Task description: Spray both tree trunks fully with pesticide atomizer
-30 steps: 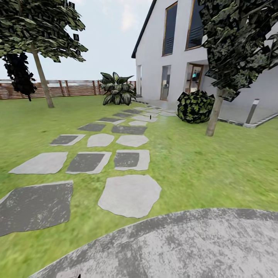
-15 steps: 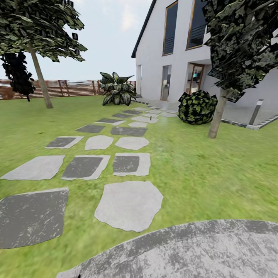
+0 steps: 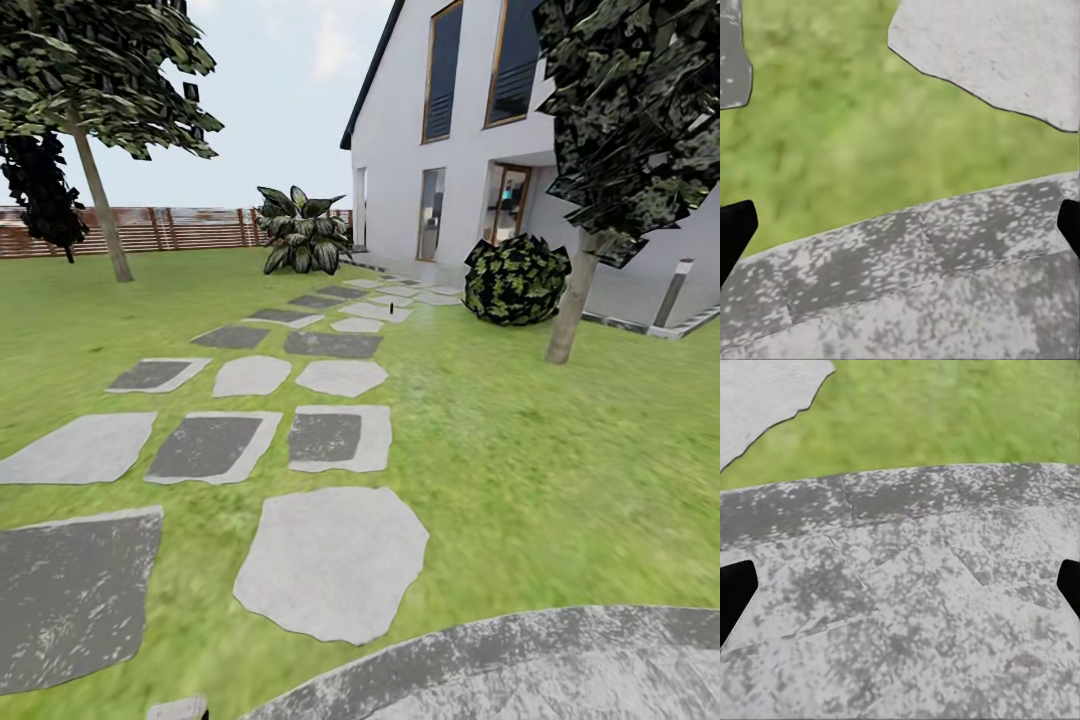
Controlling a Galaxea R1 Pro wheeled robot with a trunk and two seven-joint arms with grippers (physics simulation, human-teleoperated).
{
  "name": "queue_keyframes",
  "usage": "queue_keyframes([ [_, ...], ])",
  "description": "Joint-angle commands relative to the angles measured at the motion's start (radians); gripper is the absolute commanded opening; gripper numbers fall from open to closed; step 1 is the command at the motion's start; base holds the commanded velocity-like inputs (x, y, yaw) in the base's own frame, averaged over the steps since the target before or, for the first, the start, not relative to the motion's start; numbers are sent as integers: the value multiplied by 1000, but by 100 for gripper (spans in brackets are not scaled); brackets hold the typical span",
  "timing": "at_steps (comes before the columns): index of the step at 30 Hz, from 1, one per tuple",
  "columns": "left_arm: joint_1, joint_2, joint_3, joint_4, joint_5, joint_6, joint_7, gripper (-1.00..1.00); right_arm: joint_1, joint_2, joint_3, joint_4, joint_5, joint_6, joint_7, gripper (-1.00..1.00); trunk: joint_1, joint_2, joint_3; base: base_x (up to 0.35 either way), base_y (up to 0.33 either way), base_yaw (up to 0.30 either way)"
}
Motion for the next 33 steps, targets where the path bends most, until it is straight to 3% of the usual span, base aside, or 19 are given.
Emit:
queue_keyframes([
  [1, 0, 0, 0, 0, 0, 0, 0, 100, 0, 0, 0, 0, 0, 0, 0, 100, 0, 0, 0, 335, 0, 0],
  [21, 0, 0, 0, 0, 0, 0, 0, 100, 0, 0, 1, 0, 0, 0, 0, 100, 0, 0, 0, 335, 0, 2],
  [33, 0, 0, 0, 0, 0, 0, 0, 100, 0, 0, 1, 0, 0, 0, 0, 100, 0, 0, 0, 335, 0, 132],
])
